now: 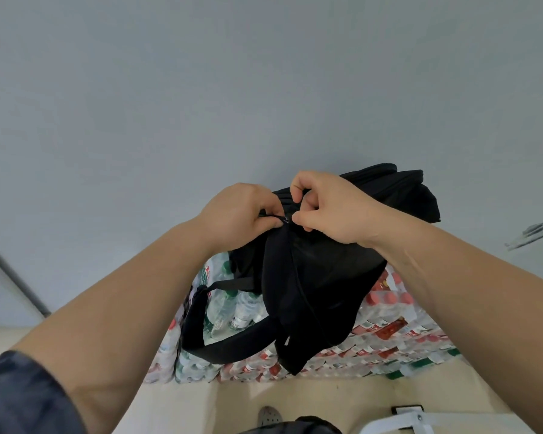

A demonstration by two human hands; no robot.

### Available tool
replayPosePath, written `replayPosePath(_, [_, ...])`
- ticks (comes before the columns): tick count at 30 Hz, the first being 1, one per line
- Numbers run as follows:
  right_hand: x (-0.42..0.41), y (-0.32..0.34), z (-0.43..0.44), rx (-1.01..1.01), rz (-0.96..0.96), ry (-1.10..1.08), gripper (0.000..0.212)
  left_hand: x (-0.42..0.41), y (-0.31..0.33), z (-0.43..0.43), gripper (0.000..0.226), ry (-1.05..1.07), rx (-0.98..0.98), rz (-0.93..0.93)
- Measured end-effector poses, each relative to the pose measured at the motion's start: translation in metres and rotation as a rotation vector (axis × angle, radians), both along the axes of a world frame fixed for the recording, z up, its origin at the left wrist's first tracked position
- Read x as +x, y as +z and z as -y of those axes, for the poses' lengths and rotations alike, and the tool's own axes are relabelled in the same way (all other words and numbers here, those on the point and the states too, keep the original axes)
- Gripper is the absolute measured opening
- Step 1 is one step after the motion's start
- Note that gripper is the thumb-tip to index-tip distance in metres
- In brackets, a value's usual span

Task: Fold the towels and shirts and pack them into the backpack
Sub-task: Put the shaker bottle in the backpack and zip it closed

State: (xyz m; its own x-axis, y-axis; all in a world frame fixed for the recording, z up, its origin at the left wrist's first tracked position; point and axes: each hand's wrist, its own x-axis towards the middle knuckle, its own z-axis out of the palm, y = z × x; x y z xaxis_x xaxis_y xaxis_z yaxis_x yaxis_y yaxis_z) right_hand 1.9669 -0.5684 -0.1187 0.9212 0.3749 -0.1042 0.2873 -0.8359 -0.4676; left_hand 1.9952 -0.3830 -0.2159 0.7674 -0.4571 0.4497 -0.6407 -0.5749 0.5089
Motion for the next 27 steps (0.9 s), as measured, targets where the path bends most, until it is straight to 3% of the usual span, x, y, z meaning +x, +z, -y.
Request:
replayPosePath(7, [-0.006,0.009,0.0,0.035,0.042,-0.003,0.025,0.009,0.008,-0.007,0.009,0.067,-0.002,0.02])
replayPosePath(14, [-0.007,0.034,0.014,0.072,0.008,-0.001,0.024,0.011,0.007,-0.028,0.01,0.133,-0.092,-0.158])
replayPosePath(18, [-0.008,0.039,0.017,0.12,-0.034,0.004,0.022,-0.007,0.036,-0.004,0.024,-0.029,-0.14,-0.073])
replayPosePath(20, [-0.01,0.034,0.015,0.116,-0.046,0.024,0.022,-0.011,0.043,0.007,0.027,-0.089,-0.061,-0.02])
replayPosePath(27, [-0.014,0.02,0.017,-0.001,0.022,0.066,0.025,-0.015,0.03,0.016,0.02,-0.056,0.118,0.122])
